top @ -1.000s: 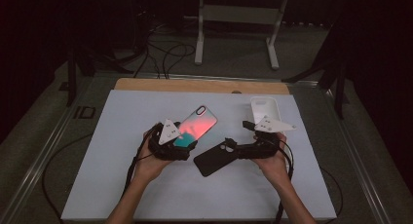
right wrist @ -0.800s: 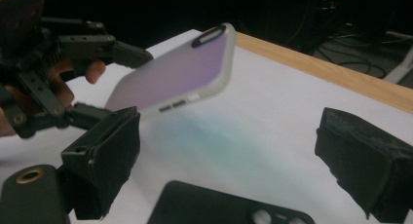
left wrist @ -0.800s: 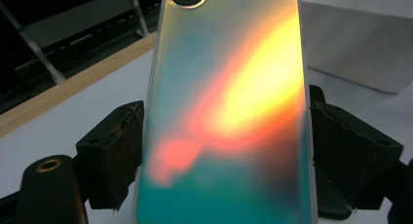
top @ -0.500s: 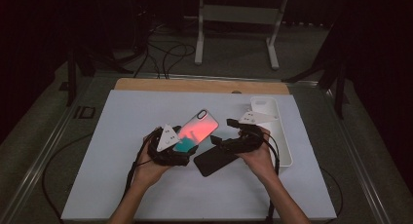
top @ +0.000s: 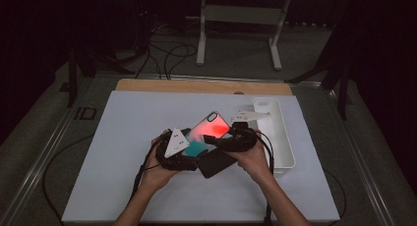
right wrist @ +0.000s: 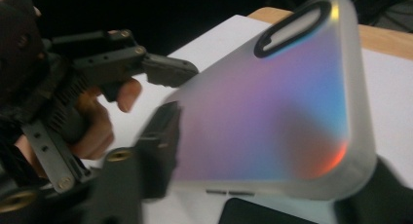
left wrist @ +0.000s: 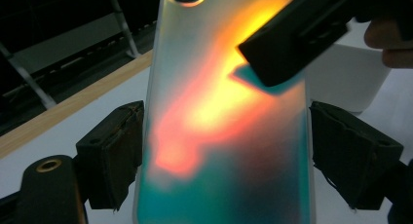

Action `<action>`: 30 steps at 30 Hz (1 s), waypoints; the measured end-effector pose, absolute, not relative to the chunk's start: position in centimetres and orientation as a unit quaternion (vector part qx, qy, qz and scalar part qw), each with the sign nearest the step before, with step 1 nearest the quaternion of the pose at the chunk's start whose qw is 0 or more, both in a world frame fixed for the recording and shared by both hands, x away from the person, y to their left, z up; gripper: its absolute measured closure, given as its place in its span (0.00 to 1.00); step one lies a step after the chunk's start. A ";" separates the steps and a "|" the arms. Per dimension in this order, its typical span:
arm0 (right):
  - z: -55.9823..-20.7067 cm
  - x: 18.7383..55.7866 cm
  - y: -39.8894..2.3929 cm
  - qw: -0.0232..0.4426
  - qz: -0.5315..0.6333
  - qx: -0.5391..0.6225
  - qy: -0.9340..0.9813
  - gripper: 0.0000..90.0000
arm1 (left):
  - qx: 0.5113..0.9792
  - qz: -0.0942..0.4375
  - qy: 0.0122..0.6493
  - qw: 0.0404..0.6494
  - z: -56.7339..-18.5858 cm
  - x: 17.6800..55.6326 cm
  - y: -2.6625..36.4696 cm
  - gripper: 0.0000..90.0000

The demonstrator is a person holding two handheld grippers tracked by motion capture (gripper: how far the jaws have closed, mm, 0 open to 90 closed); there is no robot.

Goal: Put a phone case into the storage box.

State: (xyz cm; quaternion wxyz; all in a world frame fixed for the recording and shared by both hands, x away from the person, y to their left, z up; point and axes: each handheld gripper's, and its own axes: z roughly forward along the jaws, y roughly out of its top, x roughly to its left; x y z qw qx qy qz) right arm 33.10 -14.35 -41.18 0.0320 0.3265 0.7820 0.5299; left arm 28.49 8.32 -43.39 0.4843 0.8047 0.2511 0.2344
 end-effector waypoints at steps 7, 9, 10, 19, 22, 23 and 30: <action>-41.1 33.1 -14.3 -0.019 0.559 0.323 0.763 0.92 | 0.816 0.242 0.246 0.464 -43.8 28.4 7.5 0.19; -41.0 33.0 -14.2 -0.025 0.561 0.324 0.761 0.96 | 0.819 0.253 0.245 0.453 -43.9 28.3 7.2 0.19; -41.0 32.9 -14.1 -0.024 0.562 0.322 0.761 0.96 | 0.824 0.241 0.243 0.452 -43.9 28.4 7.3 0.29; -40.7 32.8 -14.5 -0.005 0.559 0.322 0.764 0.97 | 0.831 0.189 0.262 0.453 -44.0 29.2 7.7 0.06; -40.6 32.8 -14.7 -0.001 0.558 0.320 0.766 0.97 | 0.831 0.170 0.266 0.458 -43.9 29.3 8.1 0.02; -40.6 32.8 -14.7 -0.001 0.559 0.319 0.765 0.97 | 0.830 0.167 0.266 0.460 -43.8 29.3 8.2 0.02; -40.1 32.6 -15.2 0.003 0.561 0.309 0.768 0.97 | 0.830 0.117 0.264 0.477 -43.7 29.6 8.6 0.01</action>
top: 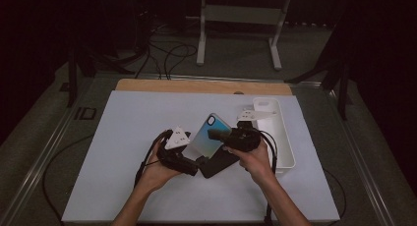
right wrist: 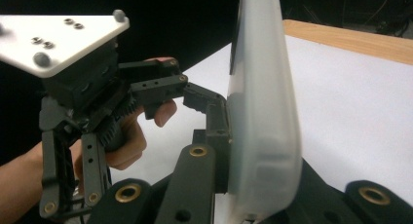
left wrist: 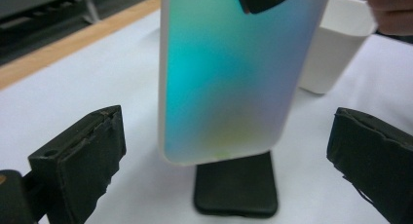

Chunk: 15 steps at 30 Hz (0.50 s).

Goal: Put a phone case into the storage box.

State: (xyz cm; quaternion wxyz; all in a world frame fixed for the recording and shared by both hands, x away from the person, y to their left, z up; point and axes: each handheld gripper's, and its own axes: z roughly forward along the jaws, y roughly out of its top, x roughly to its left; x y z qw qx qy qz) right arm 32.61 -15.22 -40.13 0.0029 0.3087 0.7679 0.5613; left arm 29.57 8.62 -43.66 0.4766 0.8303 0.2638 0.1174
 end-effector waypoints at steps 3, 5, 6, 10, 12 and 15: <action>-39.8 32.5 -15.4 0.001 0.564 0.288 0.774 0.97 | 0.830 0.090 0.259 0.487 -43.7 29.7 8.7 0.01; -39.8 32.4 -15.4 -0.004 0.566 0.283 0.774 0.97 | 0.829 0.082 0.256 0.491 -43.7 29.7 8.7 0.01; -39.7 32.4 -15.4 -0.005 0.567 0.279 0.775 0.97 | 0.829 0.077 0.253 0.492 -43.7 29.7 8.7 0.01; -39.6 32.3 -15.3 -0.016 0.570 0.264 0.778 0.97 | 0.830 0.065 0.245 0.496 -43.7 29.7 8.7 0.03; -39.5 32.3 -15.2 -0.020 0.570 0.251 0.782 0.97 | 0.830 0.060 0.240 0.499 -43.7 29.6 8.6 0.05; -39.4 32.1 -14.9 -0.026 0.568 0.232 0.789 0.97 | 0.832 0.052 0.231 0.502 -43.8 29.5 8.5 0.09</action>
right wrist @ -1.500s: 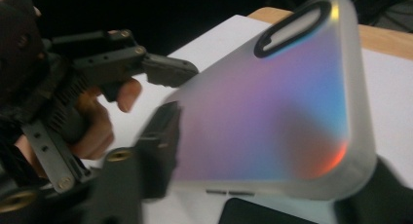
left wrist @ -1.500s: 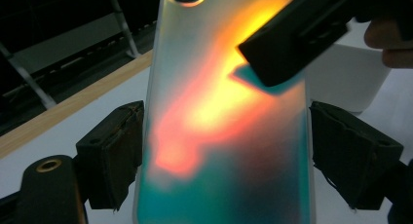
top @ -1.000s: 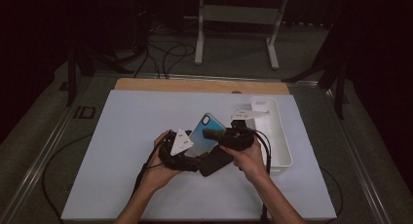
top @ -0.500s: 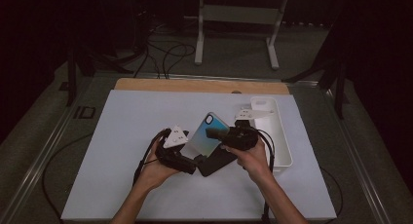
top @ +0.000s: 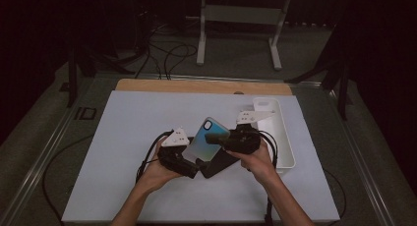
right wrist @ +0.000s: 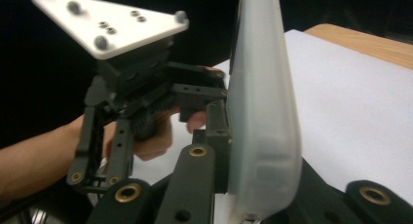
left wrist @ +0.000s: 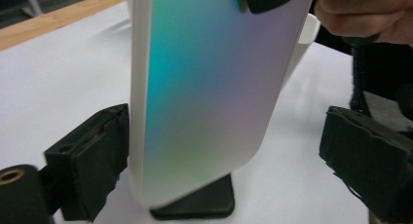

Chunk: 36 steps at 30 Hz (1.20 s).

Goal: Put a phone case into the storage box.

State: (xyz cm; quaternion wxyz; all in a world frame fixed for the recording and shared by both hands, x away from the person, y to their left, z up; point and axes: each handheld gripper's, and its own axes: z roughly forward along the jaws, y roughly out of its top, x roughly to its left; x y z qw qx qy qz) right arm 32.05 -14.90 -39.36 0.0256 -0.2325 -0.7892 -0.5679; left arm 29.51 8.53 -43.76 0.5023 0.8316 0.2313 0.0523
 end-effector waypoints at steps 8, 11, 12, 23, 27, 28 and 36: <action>-39.0 31.7 -14.1 0.032 -0.567 -0.189 -0.801 0.97 | 0.848 0.034 0.201 0.489 -44.0 29.2 8.2 0.32; -38.8 31.7 -14.2 0.033 -0.564 -0.177 -0.806 0.97 | 0.849 0.030 0.200 0.489 -44.1 29.3 8.4 0.46; -38.8 31.8 -14.3 0.034 -0.562 -0.172 -0.809 0.97 | 0.848 0.027 0.199 0.491 -44.0 29.4 8.5 0.49; -38.7 32.0 -14.8 0.029 -0.559 -0.163 -0.813 0.79 | 0.849 -0.003 0.182 0.496 -44.1 29.5 8.6 0.84; -38.5 31.6 -14.6 -0.002 -0.553 -0.164 -0.817 0.63 | 0.847 -0.007 0.180 0.500 -44.1 29.5 8.7 0.95; -38.5 31.6 -14.6 -0.004 -0.551 -0.164 -0.818 0.62 | 0.847 -0.004 0.180 0.501 -44.1 29.4 8.7 0.95; -38.8 31.3 -13.8 -0.053 -0.524 -0.195 -0.827 0.35 | 0.844 0.025 0.193 0.499 -43.8 29.4 8.9 0.96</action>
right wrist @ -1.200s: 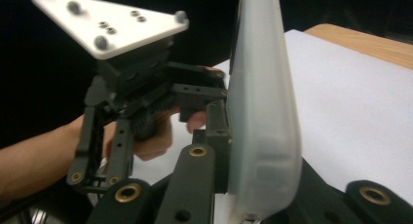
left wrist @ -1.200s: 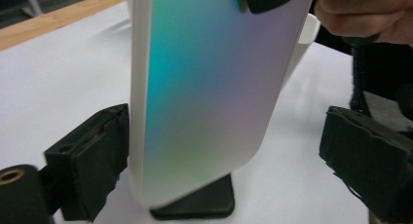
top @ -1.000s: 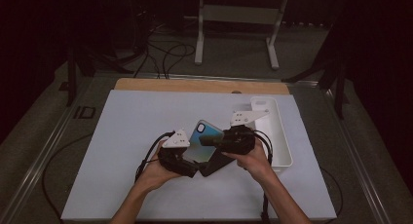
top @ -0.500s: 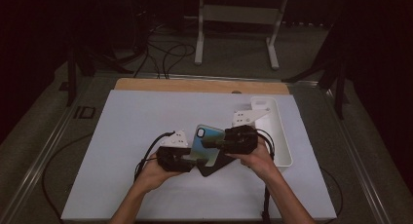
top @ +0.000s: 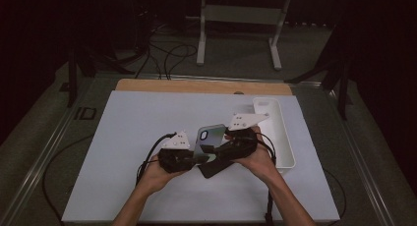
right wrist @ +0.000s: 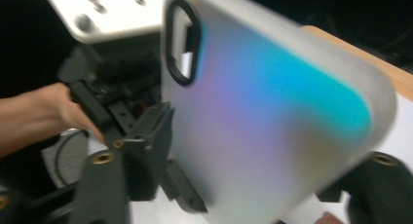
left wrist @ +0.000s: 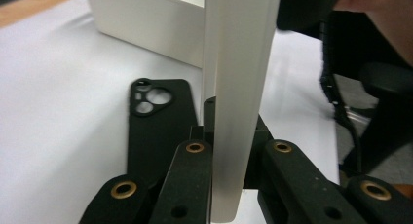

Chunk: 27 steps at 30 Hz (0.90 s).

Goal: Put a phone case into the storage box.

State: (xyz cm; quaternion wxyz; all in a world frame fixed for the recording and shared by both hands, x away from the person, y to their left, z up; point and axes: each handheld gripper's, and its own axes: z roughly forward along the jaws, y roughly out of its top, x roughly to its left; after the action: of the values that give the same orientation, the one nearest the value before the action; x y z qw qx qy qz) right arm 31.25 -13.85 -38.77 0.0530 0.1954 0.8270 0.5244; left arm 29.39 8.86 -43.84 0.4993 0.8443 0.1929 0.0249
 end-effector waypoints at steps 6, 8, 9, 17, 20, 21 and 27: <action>-39.0 31.3 -14.2 0.061 0.521 0.216 0.824 0.29 | 0.836 0.051 0.215 0.502 -43.4 29.4 9.5 0.96; -39.1 31.3 -14.3 0.066 0.519 0.217 0.824 0.26 | 0.836 0.059 0.219 0.500 -43.3 29.4 9.5 0.96; -39.1 31.2 -14.4 0.068 0.518 0.220 0.824 0.24 | 0.836 0.060 0.220 0.499 -43.3 29.4 9.6 0.96; -39.2 31.0 -14.7 0.092 0.512 0.250 0.817 0.10 | 0.831 0.091 0.246 0.490 -43.2 29.2 9.4 0.96; -39.0 31.0 -14.8 0.101 0.513 0.264 0.810 0.09 | 0.825 0.097 0.258 0.493 -43.1 29.2 9.5 0.96; -39.0 31.0 -14.9 0.102 0.514 0.268 0.808 0.09 | 0.824 0.097 0.260 0.493 -43.1 29.2 9.5 0.96; -38.9 31.0 -15.1 0.110 0.519 0.284 0.799 0.08 | 0.817 0.114 0.278 0.491 -43.0 29.1 9.6 0.96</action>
State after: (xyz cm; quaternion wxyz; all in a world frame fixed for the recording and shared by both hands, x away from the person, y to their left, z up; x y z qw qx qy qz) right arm 30.97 -15.05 -38.90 0.1098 0.2841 0.7989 0.5187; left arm 29.12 9.56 -42.96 0.4914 0.8174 0.2780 0.1141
